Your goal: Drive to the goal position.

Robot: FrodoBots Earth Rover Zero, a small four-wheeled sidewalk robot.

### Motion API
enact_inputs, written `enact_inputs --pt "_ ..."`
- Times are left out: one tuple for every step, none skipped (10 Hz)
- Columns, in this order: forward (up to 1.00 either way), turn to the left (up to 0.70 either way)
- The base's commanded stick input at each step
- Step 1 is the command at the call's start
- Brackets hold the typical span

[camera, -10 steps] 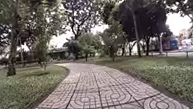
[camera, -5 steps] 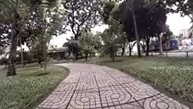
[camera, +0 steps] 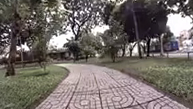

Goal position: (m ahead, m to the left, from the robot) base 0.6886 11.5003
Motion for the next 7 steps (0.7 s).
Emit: enact_inputs --pt "0.5 0.0" --pt "0.5 0.0" --pt "0.5 0.0" --pt "0.5 0.0" --pt "0.5 0.0" --pt "0.5 0.0" --pt "0.5 0.0"
